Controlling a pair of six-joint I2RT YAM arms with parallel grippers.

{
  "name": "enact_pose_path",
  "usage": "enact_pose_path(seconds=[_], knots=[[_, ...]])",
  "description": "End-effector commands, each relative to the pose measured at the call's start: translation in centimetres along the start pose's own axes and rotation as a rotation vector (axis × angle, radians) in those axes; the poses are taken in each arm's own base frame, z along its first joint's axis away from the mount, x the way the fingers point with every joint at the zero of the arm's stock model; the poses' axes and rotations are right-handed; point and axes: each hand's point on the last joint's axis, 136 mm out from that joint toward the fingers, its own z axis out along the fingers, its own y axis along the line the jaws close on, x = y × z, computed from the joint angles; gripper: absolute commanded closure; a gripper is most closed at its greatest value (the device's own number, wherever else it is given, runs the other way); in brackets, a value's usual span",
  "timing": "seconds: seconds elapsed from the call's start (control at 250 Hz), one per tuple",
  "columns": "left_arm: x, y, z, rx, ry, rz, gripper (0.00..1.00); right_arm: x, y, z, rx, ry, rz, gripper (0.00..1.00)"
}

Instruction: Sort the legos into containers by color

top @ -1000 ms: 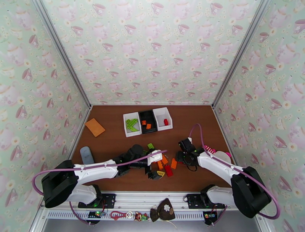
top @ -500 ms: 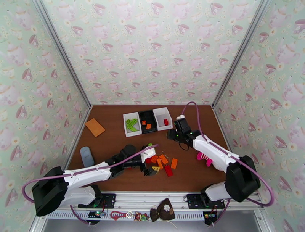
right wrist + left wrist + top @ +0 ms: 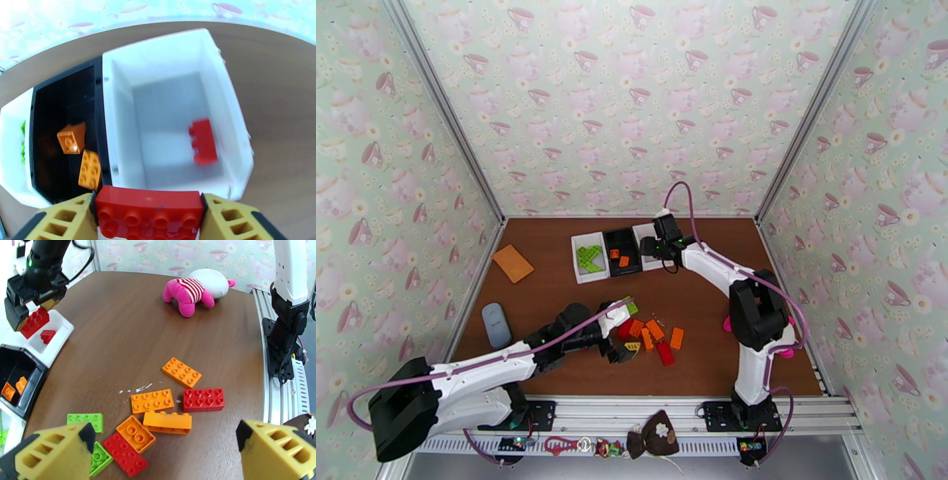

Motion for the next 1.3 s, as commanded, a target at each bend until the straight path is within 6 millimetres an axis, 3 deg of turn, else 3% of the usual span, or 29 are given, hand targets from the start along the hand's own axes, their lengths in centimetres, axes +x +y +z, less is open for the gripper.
enact_pose_path(seconds=[0.0,0.264,0.38,0.488,0.676,0.916,1.136,1.296], knots=[[0.8,0.6,-0.6,-0.031,0.03,0.003,0.0,-2.7,0.0,0.9,0.011,-0.067,-0.022,0.36],[1.0,1.6,-0.9,-0.073,0.033,-0.023,0.0,-4.3,0.5,2.9,0.008,-0.092,-0.043,0.32],[1.0,1.8,-1.2,-0.085,0.036,-0.034,0.0,-4.6,0.7,2.8,0.002,-0.094,-0.058,0.18],[0.9,2.3,-1.4,-0.11,0.036,-0.061,0.0,-5.0,0.9,1.7,-0.005,-0.108,-0.067,0.08],[1.0,2.8,-1.7,-0.128,0.049,-0.096,0.0,-4.7,1.1,-2.0,-0.051,-0.133,-0.089,0.05],[2.1,4.8,-2.2,-0.227,0.114,-0.18,0.0,0.9,0.0,-6.8,-0.1,-0.077,-0.12,0.05],[1.9,4.2,-3.1,-0.203,0.114,-0.16,0.0,7.2,-0.4,-10.1,-0.08,0.045,-0.217,0.03],[1.4,4.0,-5.2,-0.222,0.144,-0.139,0.0,11.1,0.4,-11.5,-0.09,0.127,-0.253,0.03]])
